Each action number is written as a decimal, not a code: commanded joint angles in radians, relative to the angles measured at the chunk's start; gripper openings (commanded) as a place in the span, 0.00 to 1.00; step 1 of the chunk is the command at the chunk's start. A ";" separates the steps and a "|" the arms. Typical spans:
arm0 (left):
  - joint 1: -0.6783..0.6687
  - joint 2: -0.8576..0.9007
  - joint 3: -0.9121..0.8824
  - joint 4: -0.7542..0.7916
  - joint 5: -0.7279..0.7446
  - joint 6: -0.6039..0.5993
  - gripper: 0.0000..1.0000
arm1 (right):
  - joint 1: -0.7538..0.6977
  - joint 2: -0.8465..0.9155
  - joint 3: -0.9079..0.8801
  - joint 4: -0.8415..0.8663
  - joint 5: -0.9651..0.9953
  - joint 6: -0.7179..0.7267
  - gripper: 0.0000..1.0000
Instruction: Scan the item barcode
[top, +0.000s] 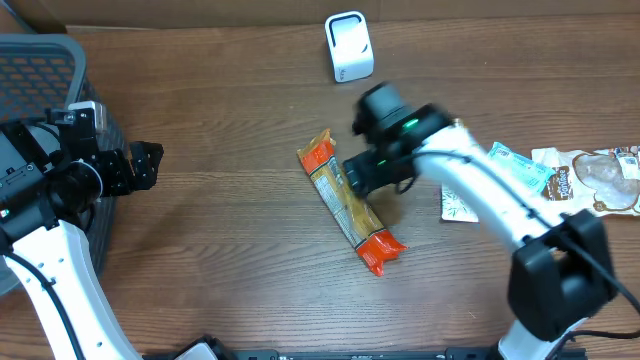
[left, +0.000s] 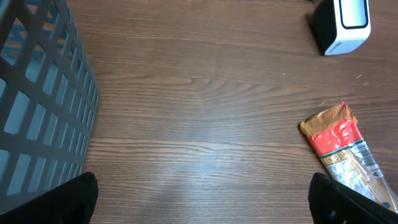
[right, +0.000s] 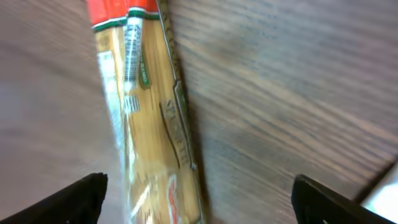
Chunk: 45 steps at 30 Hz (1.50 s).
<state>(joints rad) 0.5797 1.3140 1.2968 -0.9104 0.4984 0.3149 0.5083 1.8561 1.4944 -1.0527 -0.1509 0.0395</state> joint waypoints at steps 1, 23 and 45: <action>0.002 0.001 -0.001 0.002 0.015 0.014 1.00 | -0.087 0.009 -0.055 -0.013 -0.385 -0.207 0.98; 0.002 0.001 -0.001 0.002 0.015 0.014 1.00 | -0.071 0.020 -0.417 0.214 -0.480 -0.185 0.22; 0.002 0.001 -0.001 0.002 0.015 0.014 0.99 | 0.277 0.005 -0.073 -0.092 0.533 0.148 0.04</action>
<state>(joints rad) 0.5797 1.3140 1.2968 -0.9104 0.4984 0.3145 0.6838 1.8809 1.4265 -1.1542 0.1585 0.1173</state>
